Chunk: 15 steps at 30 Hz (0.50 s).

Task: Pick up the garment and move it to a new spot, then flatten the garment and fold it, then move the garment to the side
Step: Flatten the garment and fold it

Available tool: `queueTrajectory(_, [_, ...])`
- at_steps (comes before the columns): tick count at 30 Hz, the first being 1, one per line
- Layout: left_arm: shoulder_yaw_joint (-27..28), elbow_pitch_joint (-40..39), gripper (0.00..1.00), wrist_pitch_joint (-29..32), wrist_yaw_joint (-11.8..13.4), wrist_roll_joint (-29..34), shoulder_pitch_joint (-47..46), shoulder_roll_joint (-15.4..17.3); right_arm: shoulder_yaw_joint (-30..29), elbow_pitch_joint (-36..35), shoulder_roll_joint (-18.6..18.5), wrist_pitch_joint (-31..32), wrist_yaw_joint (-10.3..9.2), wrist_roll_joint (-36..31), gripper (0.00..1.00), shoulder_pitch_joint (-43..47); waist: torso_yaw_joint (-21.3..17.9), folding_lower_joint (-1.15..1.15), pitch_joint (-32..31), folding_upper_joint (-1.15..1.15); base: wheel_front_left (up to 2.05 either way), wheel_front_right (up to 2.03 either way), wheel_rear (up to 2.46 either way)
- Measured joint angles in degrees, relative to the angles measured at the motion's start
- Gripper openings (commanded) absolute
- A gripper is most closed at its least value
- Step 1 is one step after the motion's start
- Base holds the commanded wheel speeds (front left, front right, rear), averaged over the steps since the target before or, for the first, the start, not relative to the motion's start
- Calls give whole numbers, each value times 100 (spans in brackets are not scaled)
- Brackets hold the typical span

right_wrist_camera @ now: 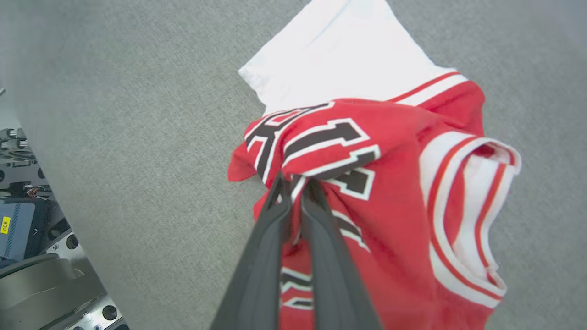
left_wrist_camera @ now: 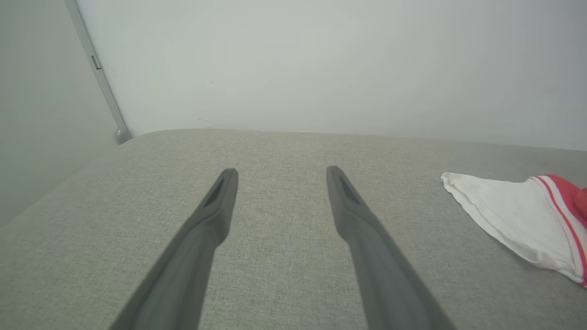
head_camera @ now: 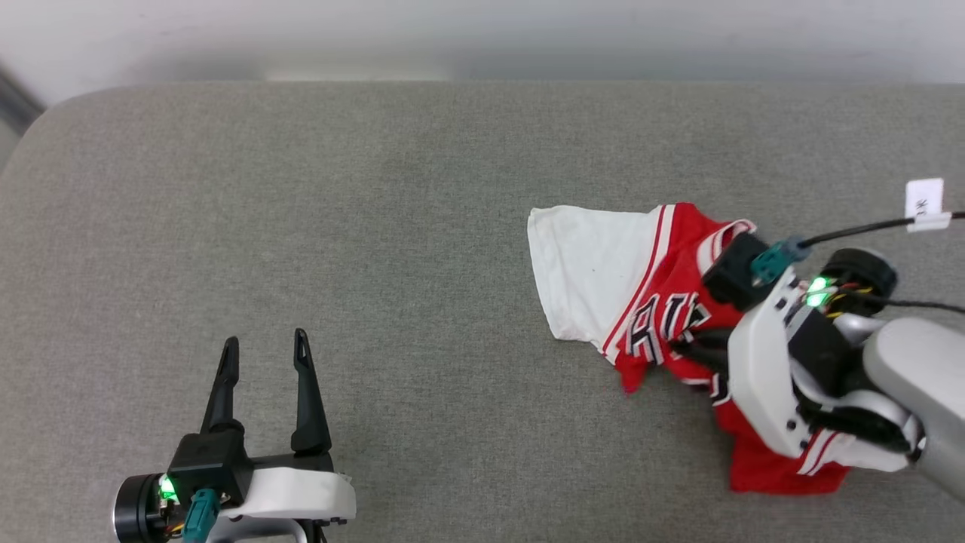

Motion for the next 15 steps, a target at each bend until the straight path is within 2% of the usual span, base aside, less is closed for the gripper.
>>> queueTrajectory(5, [-27,-47,100,0,25,-2,23,0,376,-279,99,-120,0,31,0,313,-32,0,-50,0,0,0,0])
queueTrajectory(10, [-49,-52,100,0,42,-30,44,0,658,156,415,-101,0,-31,0,808,-21,0,15,0,0,0,0])
queueTrajectory(11, [-46,-45,100,0,42,-30,44,0,675,227,456,-130,0,-147,4,819,-21,0,16,0,0,0,0])
queueTrajectory(12, [-46,-38,100,0,42,-30,44,-1,678,288,494,-201,0,-193,96,820,-22,0,9,0,0,0,0])
queueTrajectory(13, [-27,-22,100,0,41,-27,47,0,688,323,530,-324,0,-196,100,824,-28,0,-8,0,0,0,0])
queueTrajectory(15, [36,4,100,0,14,19,64,1,671,328,557,-598,1,-307,100,817,-59,0,-63,0,0,0,0])
